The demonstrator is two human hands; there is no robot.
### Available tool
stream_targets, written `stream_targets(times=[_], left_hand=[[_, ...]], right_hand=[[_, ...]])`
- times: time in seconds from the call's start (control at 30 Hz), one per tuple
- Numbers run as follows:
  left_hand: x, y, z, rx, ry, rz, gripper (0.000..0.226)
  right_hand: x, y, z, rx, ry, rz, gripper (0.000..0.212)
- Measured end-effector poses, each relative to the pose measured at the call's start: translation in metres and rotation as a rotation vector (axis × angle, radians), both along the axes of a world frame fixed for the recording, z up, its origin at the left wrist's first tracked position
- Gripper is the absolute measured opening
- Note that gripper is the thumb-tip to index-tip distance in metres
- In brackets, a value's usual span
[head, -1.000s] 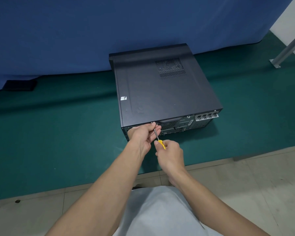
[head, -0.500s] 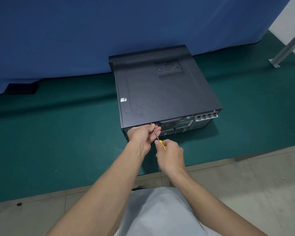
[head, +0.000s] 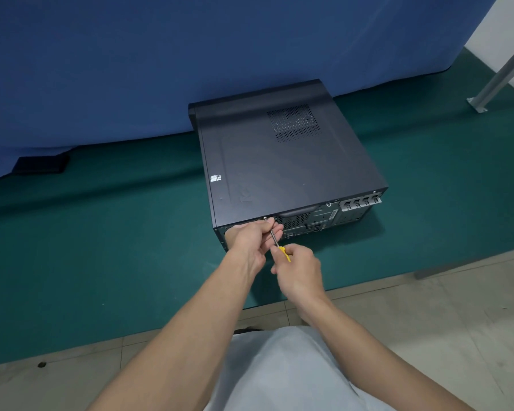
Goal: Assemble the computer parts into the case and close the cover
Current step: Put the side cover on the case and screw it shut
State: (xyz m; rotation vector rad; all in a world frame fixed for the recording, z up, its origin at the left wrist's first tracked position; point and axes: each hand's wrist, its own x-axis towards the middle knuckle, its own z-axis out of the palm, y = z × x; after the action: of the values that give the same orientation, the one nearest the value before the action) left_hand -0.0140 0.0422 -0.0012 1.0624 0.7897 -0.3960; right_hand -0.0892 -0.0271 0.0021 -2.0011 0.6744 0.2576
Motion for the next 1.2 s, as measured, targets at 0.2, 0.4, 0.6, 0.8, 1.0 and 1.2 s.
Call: stream_targets(times=[0.2, 0.4, 0.6, 0.8, 1.0, 1.2], left_hand=[[0.002, 0.011, 0.004, -0.105, 0.04, -0.215, 0.006], [0.003, 0.007, 0.001, -0.008, 0.025, -0.126, 0.004], [0.001, 0.011, 0.002, -0.126, 0.04, -0.187, 0.011], [0.004, 0.008, 0.001, -0.091, 0.038, -0.163, 0.007], [0.003, 0.002, -0.007, -0.022, 0.007, -0.069, 0.008], [0.004, 0.01, -0.005, -0.14, 0.025, -0.123, 0.009]], right_hand=[[0.011, -0.008, 0.007, 1.494, 0.201, -0.57, 0.027], [-0.001, 0.0, 0.006, 0.43, 0.075, -0.185, 0.036], [0.0, 0.003, -0.003, 0.986, 0.096, -0.375, 0.03], [0.0, 0.0, 0.003, 1.13, 0.204, -0.434, 0.032], [0.001, 0.004, -0.007, -0.012, 0.041, 0.034, 0.038], [0.005, -0.01, -0.003, 1.433, 0.227, -0.461, 0.026]])
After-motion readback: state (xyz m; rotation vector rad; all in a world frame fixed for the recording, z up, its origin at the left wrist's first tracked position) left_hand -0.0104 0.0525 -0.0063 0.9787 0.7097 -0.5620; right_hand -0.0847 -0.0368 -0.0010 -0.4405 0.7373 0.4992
